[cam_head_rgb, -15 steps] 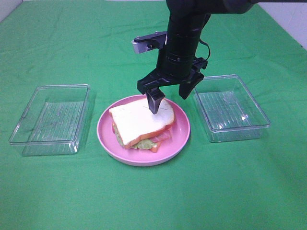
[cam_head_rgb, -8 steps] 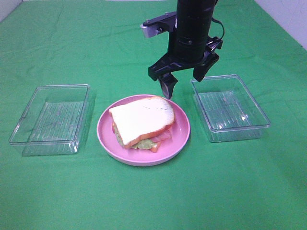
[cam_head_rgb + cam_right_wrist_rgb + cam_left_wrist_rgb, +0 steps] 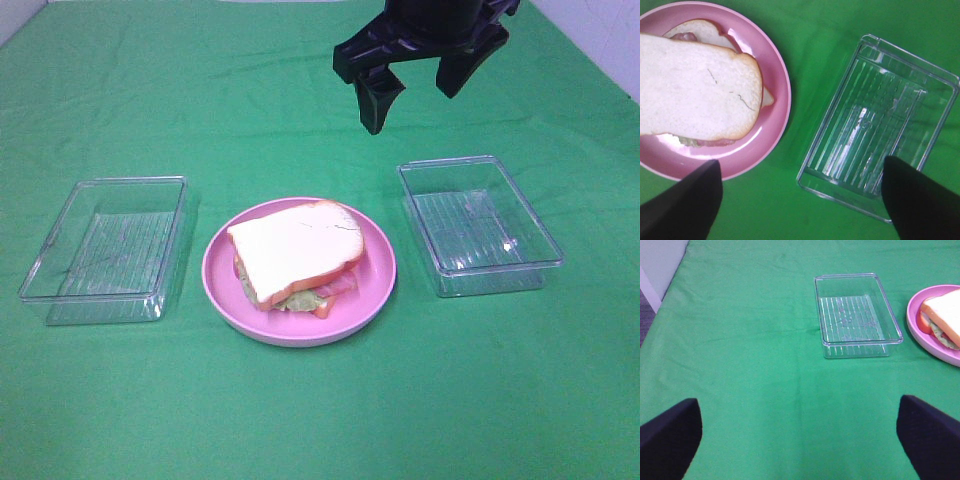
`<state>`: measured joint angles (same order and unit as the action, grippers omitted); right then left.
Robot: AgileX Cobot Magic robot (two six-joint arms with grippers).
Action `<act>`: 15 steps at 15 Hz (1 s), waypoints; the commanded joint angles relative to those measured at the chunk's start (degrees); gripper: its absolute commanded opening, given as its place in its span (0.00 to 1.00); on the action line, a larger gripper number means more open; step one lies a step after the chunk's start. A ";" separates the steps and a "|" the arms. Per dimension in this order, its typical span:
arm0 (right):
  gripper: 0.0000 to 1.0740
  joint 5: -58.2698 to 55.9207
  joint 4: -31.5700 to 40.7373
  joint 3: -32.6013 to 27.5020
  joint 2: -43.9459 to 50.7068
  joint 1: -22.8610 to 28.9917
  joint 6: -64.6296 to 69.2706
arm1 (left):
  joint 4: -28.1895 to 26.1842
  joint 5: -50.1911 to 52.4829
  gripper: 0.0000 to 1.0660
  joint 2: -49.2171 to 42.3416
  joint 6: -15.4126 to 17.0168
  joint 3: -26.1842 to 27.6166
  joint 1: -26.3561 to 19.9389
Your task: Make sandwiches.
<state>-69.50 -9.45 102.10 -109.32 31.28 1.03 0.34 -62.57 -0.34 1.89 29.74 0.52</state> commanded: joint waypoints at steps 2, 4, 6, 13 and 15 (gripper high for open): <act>0.78 -6.82 1.66 -7.91 5.96 0.00 1.78 | -0.34 0.86 0.94 -0.86 -0.17 -0.06 -0.11; 0.78 -6.82 1.83 -17.70 12.55 0.00 3.21 | -0.34 0.86 0.94 -0.86 -0.17 -0.06 -0.11; 0.78 -6.82 1.83 -24.12 16.62 0.00 3.38 | -0.34 0.86 0.94 -0.86 -0.17 -0.06 -0.11; 0.78 -3.38 2.92 -51.62 37.53 0.00 7.33 | -0.34 0.86 0.94 -0.86 -0.17 -0.06 -0.11; 0.78 1.32 2.46 -58.84 45.66 -0.11 8.31 | -0.34 0.86 0.94 -0.86 -0.17 -0.06 -0.11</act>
<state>-68.47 -7.05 42.40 -62.62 31.28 8.54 0.34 -62.45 -0.34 1.89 29.74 0.52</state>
